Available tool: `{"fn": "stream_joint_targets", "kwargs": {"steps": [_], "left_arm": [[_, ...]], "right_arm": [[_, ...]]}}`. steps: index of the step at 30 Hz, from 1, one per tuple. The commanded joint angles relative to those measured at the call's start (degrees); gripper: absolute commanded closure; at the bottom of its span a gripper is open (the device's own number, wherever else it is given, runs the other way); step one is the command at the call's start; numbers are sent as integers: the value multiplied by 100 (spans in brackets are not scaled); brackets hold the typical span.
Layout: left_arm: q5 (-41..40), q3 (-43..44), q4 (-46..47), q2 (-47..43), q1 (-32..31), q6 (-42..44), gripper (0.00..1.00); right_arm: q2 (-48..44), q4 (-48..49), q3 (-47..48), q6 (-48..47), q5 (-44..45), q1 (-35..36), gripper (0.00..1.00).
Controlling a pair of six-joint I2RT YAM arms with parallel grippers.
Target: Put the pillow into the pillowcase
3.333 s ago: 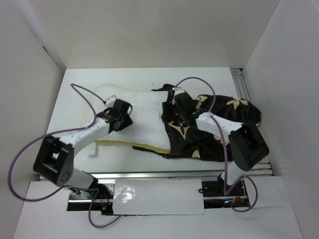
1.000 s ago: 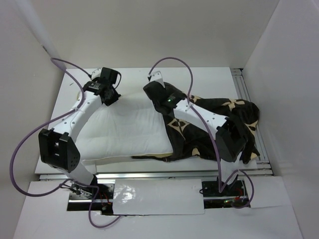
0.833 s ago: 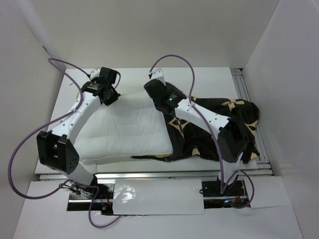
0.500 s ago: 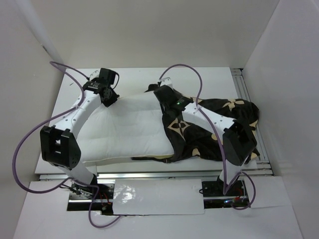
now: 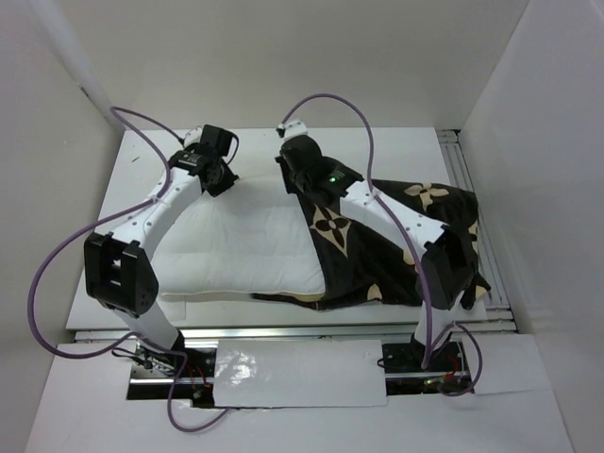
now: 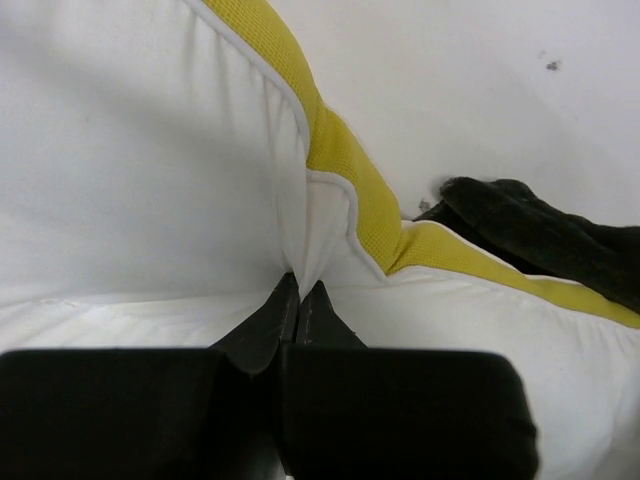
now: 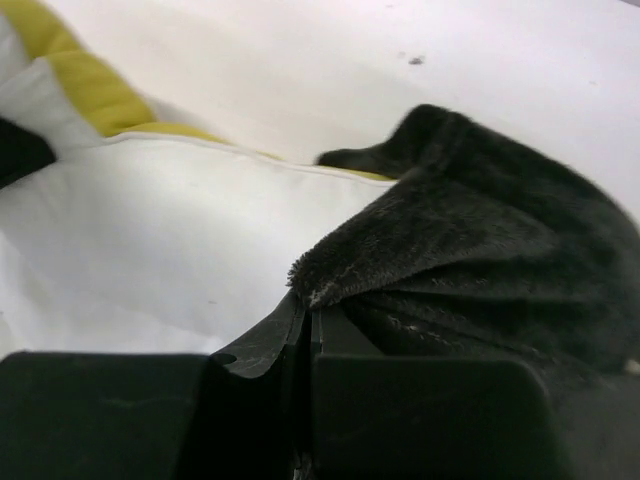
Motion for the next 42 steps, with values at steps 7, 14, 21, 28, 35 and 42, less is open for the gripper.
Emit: {"fn": "stream_joint_targets", "kwargs": {"steps": [7,14,21,28,35,42], "left_arm": [[719,-24,1146,-1489,75,-606,100],[1193,-509,1805,-2019,647,-1170,100],[1334,-920,2024,-1711,217,-1038,100],[1659,-1694,3193,-2071,93,-898,100],[1493,-1923,3431,-2246,23,-616,100],[1493,-1669,3098,-1765,128,-230,100]], "right_arm": [[47,453,297,61,-1362,365,100],[-455,777,-221,-1,-2970,312,100],[-18,1543,793,-159,-3367,-29,100],[766,1244,1641,-10,-4606,-83,100],[1100,1016,1220,43,-4002,-276,100],[1347,471,728,-88,-3649,-382,70]]}}
